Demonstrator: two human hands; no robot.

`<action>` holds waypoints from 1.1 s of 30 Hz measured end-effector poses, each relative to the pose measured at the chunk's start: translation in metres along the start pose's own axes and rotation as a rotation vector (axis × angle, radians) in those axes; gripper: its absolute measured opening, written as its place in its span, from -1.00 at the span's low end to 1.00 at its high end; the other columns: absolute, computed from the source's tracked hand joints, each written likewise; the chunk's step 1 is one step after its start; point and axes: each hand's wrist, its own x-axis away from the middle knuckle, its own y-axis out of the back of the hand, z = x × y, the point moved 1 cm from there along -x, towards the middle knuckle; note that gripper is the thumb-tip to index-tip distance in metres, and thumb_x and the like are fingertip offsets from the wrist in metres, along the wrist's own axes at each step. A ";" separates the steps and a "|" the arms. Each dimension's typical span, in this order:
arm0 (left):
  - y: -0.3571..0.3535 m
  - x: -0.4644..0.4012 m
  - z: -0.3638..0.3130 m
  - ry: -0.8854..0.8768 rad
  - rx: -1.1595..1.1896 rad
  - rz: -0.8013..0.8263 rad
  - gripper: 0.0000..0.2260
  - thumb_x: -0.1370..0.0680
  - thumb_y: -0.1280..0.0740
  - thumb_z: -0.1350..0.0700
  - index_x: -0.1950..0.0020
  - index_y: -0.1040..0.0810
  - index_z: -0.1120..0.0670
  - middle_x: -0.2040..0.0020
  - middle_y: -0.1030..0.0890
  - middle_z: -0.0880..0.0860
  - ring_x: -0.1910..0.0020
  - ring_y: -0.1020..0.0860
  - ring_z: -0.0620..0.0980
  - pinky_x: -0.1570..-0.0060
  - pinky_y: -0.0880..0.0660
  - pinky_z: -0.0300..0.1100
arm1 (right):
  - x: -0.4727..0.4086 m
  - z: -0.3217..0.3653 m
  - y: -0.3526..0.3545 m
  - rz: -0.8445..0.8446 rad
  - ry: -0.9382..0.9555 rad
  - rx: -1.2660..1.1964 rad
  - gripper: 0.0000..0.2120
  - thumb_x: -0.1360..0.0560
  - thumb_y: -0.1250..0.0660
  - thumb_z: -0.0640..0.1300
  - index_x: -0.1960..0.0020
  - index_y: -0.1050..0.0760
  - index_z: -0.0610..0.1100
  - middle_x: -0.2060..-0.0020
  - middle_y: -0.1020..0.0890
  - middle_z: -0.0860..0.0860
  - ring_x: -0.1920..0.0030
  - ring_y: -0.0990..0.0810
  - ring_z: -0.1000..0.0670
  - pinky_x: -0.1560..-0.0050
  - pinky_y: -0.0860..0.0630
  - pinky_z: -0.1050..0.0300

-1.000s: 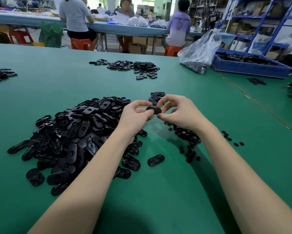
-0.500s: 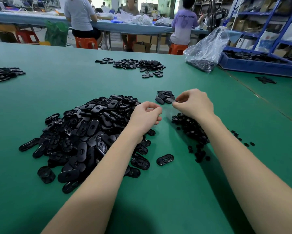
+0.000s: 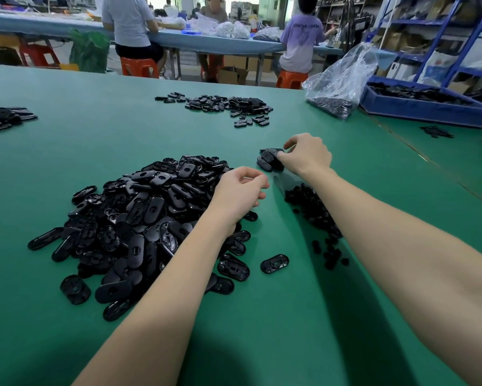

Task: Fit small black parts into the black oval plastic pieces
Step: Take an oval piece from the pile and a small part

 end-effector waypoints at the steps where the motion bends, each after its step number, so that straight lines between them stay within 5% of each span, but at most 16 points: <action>1: 0.000 0.000 0.000 0.000 -0.002 -0.001 -0.96 -0.58 -0.36 0.13 0.05 -0.61 0.04 0.10 -0.70 0.00 0.20 -0.63 -0.08 0.14 -0.58 -0.18 | 0.002 0.000 0.002 -0.009 0.001 -0.030 -0.73 -0.48 -0.39 0.05 -0.15 -0.65 0.04 -0.05 -0.71 0.03 -0.13 -0.64 -0.08 0.04 -0.45 0.14; 6: -0.001 -0.001 0.000 0.006 -0.005 -0.003 -0.96 -0.57 -0.36 0.13 0.05 -0.61 0.04 0.11 -0.70 -0.01 0.23 -0.63 -0.09 0.14 -0.58 -0.18 | 0.026 0.002 0.022 0.015 0.045 -0.126 -0.85 -0.46 -0.36 0.04 0.04 -0.67 0.07 0.08 -0.72 0.11 0.01 -0.64 -0.03 0.12 -0.47 0.14; 12: 0.003 -0.004 0.000 -0.043 0.031 -0.122 -0.94 -0.58 -0.35 0.17 0.06 -0.60 0.07 0.18 -0.69 -0.01 0.30 -0.63 -0.12 0.26 -0.54 -0.23 | 0.079 -0.004 0.031 0.446 0.214 -0.145 -0.93 -0.48 -0.42 0.04 0.14 -0.67 0.09 0.26 -0.73 0.15 0.30 -0.62 0.19 0.23 -0.51 0.24; 14: 0.005 -0.004 -0.001 -0.044 0.027 -0.137 -0.94 -0.58 -0.34 0.17 0.07 -0.60 0.07 0.19 -0.69 -0.01 0.31 -0.62 -0.12 0.28 -0.54 -0.26 | 0.091 -0.005 0.028 0.520 0.266 -0.108 -0.94 -0.48 -0.45 0.04 0.12 -0.68 0.09 0.23 -0.72 0.18 0.26 -0.63 0.21 0.23 -0.51 0.27; 23: 0.009 0.001 -0.006 -0.039 0.016 -0.140 -0.92 -0.59 -0.34 0.16 0.09 -0.59 0.07 0.19 -0.67 -0.01 0.34 -0.62 -0.13 0.31 -0.55 -0.25 | 0.112 0.007 0.024 0.532 0.390 -0.024 -0.75 -0.34 -0.51 0.29 0.11 -0.62 0.18 0.19 -0.68 0.26 0.20 -0.61 0.25 0.14 -0.52 0.19; 27: 0.009 0.004 -0.008 -0.038 0.006 -0.114 -0.92 -0.59 -0.34 0.16 0.09 -0.59 0.06 0.17 -0.67 -0.01 0.35 -0.61 -0.12 0.37 -0.52 -0.30 | 0.110 0.008 0.020 0.492 0.431 0.018 -0.90 -0.44 -0.47 0.11 0.09 -0.63 0.14 0.14 -0.69 0.24 0.22 -0.54 0.30 0.14 -0.44 0.18; 33: 0.010 0.004 -0.010 -0.045 -0.032 -0.062 -0.94 -0.60 -0.36 0.07 0.03 -0.62 0.01 0.14 -0.69 -0.07 0.23 -0.61 -0.11 0.19 -0.56 -0.23 | 0.097 -0.007 0.042 0.494 0.362 -0.131 -0.95 -0.51 -0.46 0.02 0.13 -0.65 0.16 0.19 -0.68 0.25 0.30 -0.57 0.30 0.23 -0.45 0.35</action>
